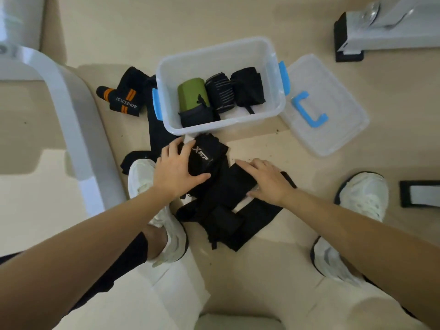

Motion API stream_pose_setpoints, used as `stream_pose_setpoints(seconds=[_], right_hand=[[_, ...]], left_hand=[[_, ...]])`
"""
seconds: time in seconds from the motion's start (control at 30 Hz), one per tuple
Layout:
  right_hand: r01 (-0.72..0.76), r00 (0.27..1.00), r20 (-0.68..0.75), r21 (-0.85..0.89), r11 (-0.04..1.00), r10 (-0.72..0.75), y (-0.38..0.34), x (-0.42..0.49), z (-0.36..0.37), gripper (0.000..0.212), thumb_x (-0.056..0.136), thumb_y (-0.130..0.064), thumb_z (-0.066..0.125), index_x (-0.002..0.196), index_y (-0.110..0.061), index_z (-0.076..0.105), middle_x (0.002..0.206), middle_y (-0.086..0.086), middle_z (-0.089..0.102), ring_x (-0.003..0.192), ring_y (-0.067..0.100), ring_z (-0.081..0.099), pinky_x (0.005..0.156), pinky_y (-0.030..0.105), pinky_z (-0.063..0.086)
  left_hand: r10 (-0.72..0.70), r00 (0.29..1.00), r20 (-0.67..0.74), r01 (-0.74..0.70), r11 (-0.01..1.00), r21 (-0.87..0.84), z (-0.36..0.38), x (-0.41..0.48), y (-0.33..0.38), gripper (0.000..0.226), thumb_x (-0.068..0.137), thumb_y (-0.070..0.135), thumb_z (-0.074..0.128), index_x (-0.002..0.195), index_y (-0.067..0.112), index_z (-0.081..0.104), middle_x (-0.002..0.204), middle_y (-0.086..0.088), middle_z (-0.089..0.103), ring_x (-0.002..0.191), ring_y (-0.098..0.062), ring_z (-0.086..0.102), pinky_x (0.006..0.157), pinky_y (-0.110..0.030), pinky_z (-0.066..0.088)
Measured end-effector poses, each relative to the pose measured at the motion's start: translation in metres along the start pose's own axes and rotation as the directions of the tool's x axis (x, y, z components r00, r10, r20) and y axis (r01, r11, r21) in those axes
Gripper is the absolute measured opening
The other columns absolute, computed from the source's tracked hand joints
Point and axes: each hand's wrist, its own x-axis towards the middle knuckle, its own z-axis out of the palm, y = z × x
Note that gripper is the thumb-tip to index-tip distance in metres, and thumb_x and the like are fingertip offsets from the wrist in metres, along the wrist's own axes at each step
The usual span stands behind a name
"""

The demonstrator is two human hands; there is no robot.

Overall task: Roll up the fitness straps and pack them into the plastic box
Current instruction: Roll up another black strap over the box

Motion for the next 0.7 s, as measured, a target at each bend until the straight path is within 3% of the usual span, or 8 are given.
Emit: stream_pose_setpoints(seconds=[0.1,0.23,0.37,0.5,0.6,0.7], right_hand=[[-0.006,0.998,0.064,-0.030,1.000,0.008,0.004,0.004,-0.007,0.073,0.088,-0.021,0.070,0.152,-0.029,0.035,0.121,0.007,0.053,0.112,0.028,0.052,0.091,0.034,0.041],[-0.129,0.989,0.089,0.113,0.985,0.119,0.013,-0.002,-0.026,0.051,0.090,-0.005,0.057,0.138,-0.022,0.054,0.118,0.006,0.056,0.108,0.026,0.056,0.091,0.034,0.047],[-0.321,0.942,-0.017,0.248,0.914,0.335,0.029,-0.013,-0.070,0.027,0.089,-0.016,0.066,0.115,-0.013,0.061,0.114,0.009,0.054,0.102,0.027,0.058,0.085,0.036,0.052],[-0.473,0.804,-0.003,0.605,0.641,0.595,0.041,-0.031,-0.124,0.026,0.088,-0.016,0.070,0.108,-0.010,0.056,0.112,0.013,0.059,0.098,0.028,0.066,0.062,0.036,0.059],[-0.414,0.741,-0.039,0.760,0.501,0.671,0.037,-0.049,-0.157,0.018,0.091,-0.016,0.070,0.091,-0.013,0.052,0.112,0.016,0.060,0.092,0.027,0.066,0.069,0.040,0.061],[-0.387,0.709,0.003,0.838,0.385,0.705,0.034,-0.060,-0.173,0.036,0.086,-0.027,0.077,0.105,-0.013,0.050,0.104,0.008,0.058,0.089,0.021,0.060,0.069,0.039,0.059]], left_hand=[[-0.165,0.981,0.103,0.179,0.972,-0.153,0.007,0.005,0.005,0.104,0.073,0.057,0.080,0.156,0.029,0.024,0.147,-0.010,0.046,0.134,-0.035,0.046,0.101,-0.050,0.049],[-0.269,0.963,0.033,0.260,0.884,-0.388,-0.003,0.001,0.004,0.087,0.074,0.048,0.078,0.149,0.027,0.041,0.134,0.000,0.061,0.123,-0.022,0.058,0.097,-0.040,0.051],[-0.303,0.948,0.096,0.310,0.814,-0.492,-0.031,-0.003,-0.013,0.079,0.075,0.045,0.078,0.145,0.022,0.050,0.130,0.002,0.064,0.118,-0.017,0.061,0.098,-0.034,0.052],[-0.330,0.930,0.163,0.367,0.803,-0.469,-0.060,-0.005,-0.031,0.081,0.072,0.050,0.079,0.142,0.019,0.053,0.127,0.000,0.064,0.115,-0.020,0.062,0.101,-0.043,0.053],[-0.306,0.941,0.144,0.337,0.802,-0.493,-0.069,-0.011,-0.032,0.077,0.075,0.050,0.082,0.139,0.018,0.055,0.121,0.000,0.065,0.111,-0.020,0.063,0.099,-0.042,0.055],[-0.227,0.970,0.091,0.241,0.822,-0.516,-0.065,-0.021,-0.019,0.080,0.079,0.047,0.083,0.145,0.019,0.048,0.125,0.004,0.058,0.115,-0.016,0.057,0.100,-0.037,0.051]])
